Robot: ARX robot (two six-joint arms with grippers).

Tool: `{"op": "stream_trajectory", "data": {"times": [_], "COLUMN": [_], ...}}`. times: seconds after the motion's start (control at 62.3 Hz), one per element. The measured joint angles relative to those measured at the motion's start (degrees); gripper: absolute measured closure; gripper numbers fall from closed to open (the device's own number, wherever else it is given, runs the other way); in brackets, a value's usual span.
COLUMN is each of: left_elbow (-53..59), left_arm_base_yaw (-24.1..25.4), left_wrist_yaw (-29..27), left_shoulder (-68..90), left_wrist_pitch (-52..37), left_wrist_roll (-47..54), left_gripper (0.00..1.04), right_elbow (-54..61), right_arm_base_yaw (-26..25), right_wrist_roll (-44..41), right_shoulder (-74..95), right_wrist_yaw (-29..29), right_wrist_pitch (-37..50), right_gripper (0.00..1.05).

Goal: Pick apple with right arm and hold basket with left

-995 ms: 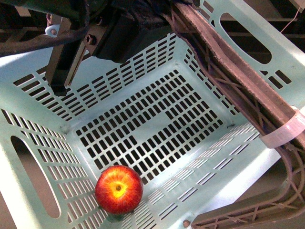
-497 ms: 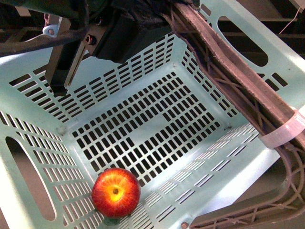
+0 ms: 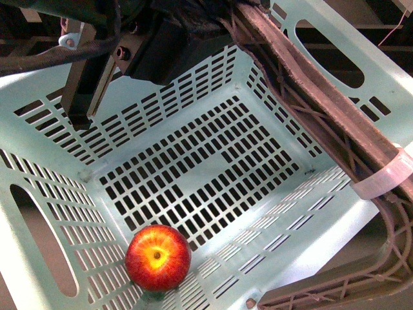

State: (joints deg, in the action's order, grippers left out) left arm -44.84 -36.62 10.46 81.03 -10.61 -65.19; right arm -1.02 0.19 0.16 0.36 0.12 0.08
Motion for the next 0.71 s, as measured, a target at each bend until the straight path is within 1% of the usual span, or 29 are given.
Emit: {"op": "stream_trajectory", "data": {"times": [0.048, 0.08, 0.16, 0.193, 0.257, 0.273, 0.305, 0.321, 0.369, 0.385, 0.401, 0.433, 0.497, 0.578, 0.706], "left_elbow": [0.00, 0.00, 0.00, 0.00, 0.00, -0.04, -0.66, -0.85, -1.68, -1.90, -2.43, -3.28, -4.85, -5.92, -5.97], "left_arm_base_yaw": [0.00, 0.00, 0.00, 0.00, -0.02, -0.20, -0.94, -0.96, -0.94, -0.87, -0.63, 0.02, 2.12, 6.01, 10.64], "left_wrist_yaw": [0.04, 0.04, 0.02, -0.02, -0.11, -1.55, -7.43, -9.14, -18.05, -19.69, -22.73, -26.01, -28.74, -28.17, -23.12], "left_shoulder": [0.00, 0.00, 0.00, 0.00, 0.00, 0.00, 0.07, 0.20, 0.87, 0.96, 1.42, 1.99, 3.34, 5.07, 8.04], "left_wrist_pitch": [0.00, 0.00, 0.00, 0.00, 0.04, 0.20, 1.31, 1.42, 1.55, 1.62, 1.75, 1.73, 1.14, -0.20, -2.21], "left_wrist_roll": [0.00, 0.00, 0.00, 0.02, 0.02, -0.11, -2.40, -2.84, -7.08, -7.34, -8.39, -9.01, -8.39, -8.24, -12.85], "left_gripper": [0.97, 0.97, 0.97, 0.97, 0.97, 0.97, 0.97, 0.97, 0.97, 0.97, 0.97, 0.97, 0.97, 0.97, 0.97], "right_elbow": [0.00, 0.00, 0.00, 0.00, 0.00, 0.00, 0.00, 0.00, 0.00, 0.00, 0.00, 0.00, 0.00, 0.00, 0.00], "right_arm_base_yaw": [0.00, 0.00, 0.00, 0.00, 0.00, 0.00, 0.00, 0.00, 0.00, 0.02, 0.00, 0.00, 0.00, 0.00, 0.00], "right_wrist_roll": [0.00, 0.00, 0.00, 0.00, 0.00, 0.00, 0.00, 0.00, 0.00, 0.02, 0.02, 0.00, 0.00, 0.00, 0.00], "right_shoulder": [0.00, 0.00, 0.00, 0.00, 0.00, 0.00, 0.00, 0.00, 0.00, -0.02, -0.04, -0.04, -0.04, -0.04, -0.04], "right_wrist_yaw": [0.00, 0.00, 0.00, 0.02, 0.00, 0.00, 0.00, 0.00, 0.00, 0.00, 0.00, 0.02, 0.02, 0.02, -0.07], "right_wrist_pitch": [0.00, 0.00, 0.00, 0.00, 0.00, 0.00, 0.00, 0.00, 0.00, 0.00, 0.00, 0.00, 0.00, 0.00, 0.00], "right_gripper": [0.64, 0.57, 0.44, 0.37, 0.27, 0.25, 0.18, 0.17, 0.09, 0.08, 0.07, 0.09, 0.09, 0.09, 0.09]}}
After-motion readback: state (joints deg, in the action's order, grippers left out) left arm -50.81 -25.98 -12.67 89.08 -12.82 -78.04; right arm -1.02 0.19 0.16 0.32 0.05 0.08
